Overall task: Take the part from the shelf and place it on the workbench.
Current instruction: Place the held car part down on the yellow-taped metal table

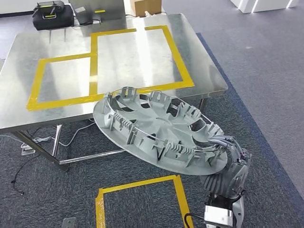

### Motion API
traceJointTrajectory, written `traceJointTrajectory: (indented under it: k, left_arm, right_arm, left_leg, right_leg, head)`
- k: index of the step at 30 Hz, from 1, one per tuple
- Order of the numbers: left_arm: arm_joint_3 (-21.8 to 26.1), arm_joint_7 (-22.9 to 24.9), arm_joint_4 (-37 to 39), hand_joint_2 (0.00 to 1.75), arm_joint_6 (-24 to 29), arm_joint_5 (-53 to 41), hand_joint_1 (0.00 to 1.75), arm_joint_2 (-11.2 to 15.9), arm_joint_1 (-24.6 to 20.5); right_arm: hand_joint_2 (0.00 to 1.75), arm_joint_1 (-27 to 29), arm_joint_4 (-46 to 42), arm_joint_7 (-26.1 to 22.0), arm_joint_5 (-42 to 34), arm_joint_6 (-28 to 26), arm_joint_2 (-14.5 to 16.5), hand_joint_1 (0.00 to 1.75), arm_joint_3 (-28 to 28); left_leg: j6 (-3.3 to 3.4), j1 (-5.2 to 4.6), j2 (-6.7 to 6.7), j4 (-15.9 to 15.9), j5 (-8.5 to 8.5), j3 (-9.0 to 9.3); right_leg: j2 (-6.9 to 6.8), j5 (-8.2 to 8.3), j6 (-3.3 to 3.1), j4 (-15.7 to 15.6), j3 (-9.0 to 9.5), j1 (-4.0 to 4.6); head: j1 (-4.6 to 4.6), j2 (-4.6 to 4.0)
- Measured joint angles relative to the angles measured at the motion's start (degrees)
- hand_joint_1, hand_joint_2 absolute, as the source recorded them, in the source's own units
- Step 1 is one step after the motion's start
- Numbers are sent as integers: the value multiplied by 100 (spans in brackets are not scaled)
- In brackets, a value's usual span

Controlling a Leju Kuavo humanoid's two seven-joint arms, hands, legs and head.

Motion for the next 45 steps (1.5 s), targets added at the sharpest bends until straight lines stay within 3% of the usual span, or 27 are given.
traceJointTrajectory:
  k: [2, 4, 7, 8, 9, 10, 12, 14, 17, 19, 22, 23, 24, 25, 28, 30, 34, 35, 37, 38, 39, 40, 41, 43, 45]
  left_arm:
    - [16, 9, 0, 0, -1, -9, 0, 0, 24]
    - [43, 11, 0, 0, -6, -15, 0, -4, 19]
    - [71, 11, 0, 0, -17, -21, 0, -13, -19]
    - [76, 12, 0, 0, -18, -19, 0, -15, -23]
    - [80, 12, 0, 0, -19, -15, 0, -16, -23]
    - [84, 13, 0, 0, -19, -11, 0, -17, -22]
    - [88, 13, 0, 0, -20, -10, 0, -20, -24]
    - [91, 13, 0, 0, -22, -11, 0, -21, -29]
    - [95, 18, 0, 0, -30, -10, 0, -13, -26]
    - [97, 22, 0, 0, -41, -8, 0, -2, -31]
    - [102, 24, 0, 0, -75, -4, 0, 12, -33]
    - [104, 24, 0, 0, -86, -4, 0, 16, -28]
    - [106, 24, 0, 0, -95, -4, 0, 20, -23]
    - [109, 25, 0, 0, -99, -4, 0, 25, -20]
    - [118, 30, 0, 0, -100, -8, 0, 45, -25]
    - [123, 40, 0, 0, -101, -16, 0, 53, -36]
    - [133, 55, 0, 0, -102, -18, 0, 58, -11]
    - [137, 56, 0, 0, -102, -16, 0, 59, -14]
    - [152, 57, 0, 0, -103, -14, 0, 59, -24]
    - [164, 57, 0, 0, -103, -13, 0, 59, -25]
    - [177, 58, 0, 0, -104, -13, 0, 60, -24]
    - [190, 58, 0, 0, -102, -12, 0, 60, -23]
    - [201, 58, 0, 0, -101, -12, 0, 61, -23]
    - [214, 58, 0, 0, -97, -16, 0, 59, -25]
    - [222, 58, 0, 0, -97, -27, 0, 57, -28]
  right_arm:
    - [175, -2, -1, -47, 1, 0, 0, 175, 9]
    - [175, -6, -2, -65, 9, 0, -1, 175, 19]
    - [175, -7, 2, -78, 66, 0, -2, 175, 21]
    - [175, -1, 8, -80, 92, 0, -3, 175, 19]
    - [175, 6, 16, -83, 125, 0, -3, 175, 15]
    - [175, 9, 22, -89, 160, 0, -4, 175, 10]
    - [175, 5, 29, -110, 246, 0, -4, 175, 5]
    - [175, -5, 33, -131, 333, 1, -4, 175, 3]
    - [175, -1, 38, -140, 443, 2, -4, 175, -10]
    - [175, -14, 39, -141, 495, 2, -2, 175, -15]
    - [175, -57, 42, -142, 534, 2, 0, 175, -9]
    - [175, -65, 46, -142, 550, 2, 0, 175, -8]
    - [175, -69, 50, -142, 568, 2, 0, 175, -8]
    - [175, -70, 55, -141, 582, 2, 0, 175, -8]
    - [175, -73, 61, -141, 602, 2, 0, 175, -9]
    - [175, -66, 61, -160, 591, 2, 2, 175, -13]
    - [175, -20, 57, -200, 552, 2, 7, 175, -21]
    - [175, -10, 55, -205, 539, 1, 7, 175, -21]
    - [175, 1, 57, -209, 516, 0, 7, 175, -22]
    - [175, 6, 61, -211, 510, 0, 7, 175, -23]
    - [175, 14, 67, -210, 508, 1, 7, 175, -25]
    - [175, 20, 74, -209, 508, 1, 7, 175, -26]
    - [175, 23, 82, -209, 509, 2, 7, 175, -26]
    - [175, 18, 91, -210, 508, 2, 7, 175, -25]
    - [175, 13, 91, -212, 504, 2, 9, 175, -22]
  left_leg:
    - [42, 6, -12, -58, 0, 16]
    - [95, 45, -29, -131, 10, 74]
    - [153, 63, -65, -157, -4, 111]
    - [159, 62, -82, -155, -14, 119]
    - [160, 61, -101, -152, -27, 131]
    - [155, 63, -122, -146, -44, 149]
    - [121, 64, -162, -123, -95, 192]
    - [67, 46, -190, -82, -136, 193]
    - [-1, 46, -199, -64, -149, 173]
    - [-53, 56, -183, 109, -273, 115]
    - [-117, 72, -167, 1099, -727, -347]
    - [-125, 76, -167, 1414, -818, -512]
    - [-124, 77, -167, 1558, -800, -601]
    - [-114, 76, -166, 1476, -666, -583]
    - [-45, 60, -159, 426, -85, -124]
    - [-6, 35, -149, 37, -29, 43]
    - [81, 52, -147, -99, -46, 106]
    - [110, 66, -147, -135, -36, 135]
    - [149, 69, -147, -154, -39, 156]
    - [160, 65, -148, -152, -46, 159]
    - [167, 60, -150, -150, -54, 165]
    - [170, 57, -154, -148, -66, 175]
    - [168, 56, -161, -144, -80, 193]
    - [140, 42, -175, -124, -125, 225]
    - [94, 23, -182, -98, -155, 221]
  right_leg:
    - [2, -16, 67, -22, 20, -2]
    - [153, -153, 119, 161, -63, -8]
    - [383, -586, 155, 1203, -635, -14]
    - [399, -633, 164, 1477, -814, -15]
    - [404, -562, 169, 1552, -902, -17]
    - [405, -382, 170, 1401, -878, -20]
    - [414, 69, 159, 697, -603, -26]
    - [431, 243, 119, 156, -349, -23]
    - [437, 214, 30, 60, -285, -10]
    - [420, 206, -37, 40, -252, -26]
    - [389, 169, -107, 31, -200, -31]
    - [384, 157, -116, 31, -185, -28]
    - [382, 145, -121, 31, -168, -26]
    - [383, 131, -120, 32, -146, -25]
    - [388, 76, -87, 32, -67, -16]
    - [385, 59, -33, 25, -67, 0]
    - [386, -30, 95, 82, -108, 7]
    - [393, -149, 116, 285, -209, 8]
    - [407, -459, 135, 1003, -594, 4]
    - [409, -555, 145, 1354, -801, 5]
    - [409, -551, 150, 1555, -944, 5]
    - [409, -435, 151, 1546, -990, 5]
    - [409, -221, 143, 1312, -921, 5]
    - [412, 200, 113, 550, -594, 11]
    - [419, 317, 65, 86, -364, 24]
  head:
    - [-1, 0]
    - [18, 0]
    - [54, 0]
    - [54, 0]
    - [54, 0]
    - [54, 0]
    - [57, 0]
    - [55, 0]
    - [42, 0]
    - [25, 0]
    - [-2, 0]
    - [-2, 0]
    - [-2, 0]
    - [-3, 0]
    - [-4, 0]
    - [0, 0]
    - [13, 0]
    - [28, 0]
    - [52, 0]
    - [56, 0]
    - [56, 0]
    - [56, 0]
    - [57, 0]
    - [57, 0]
    - [51, 0]
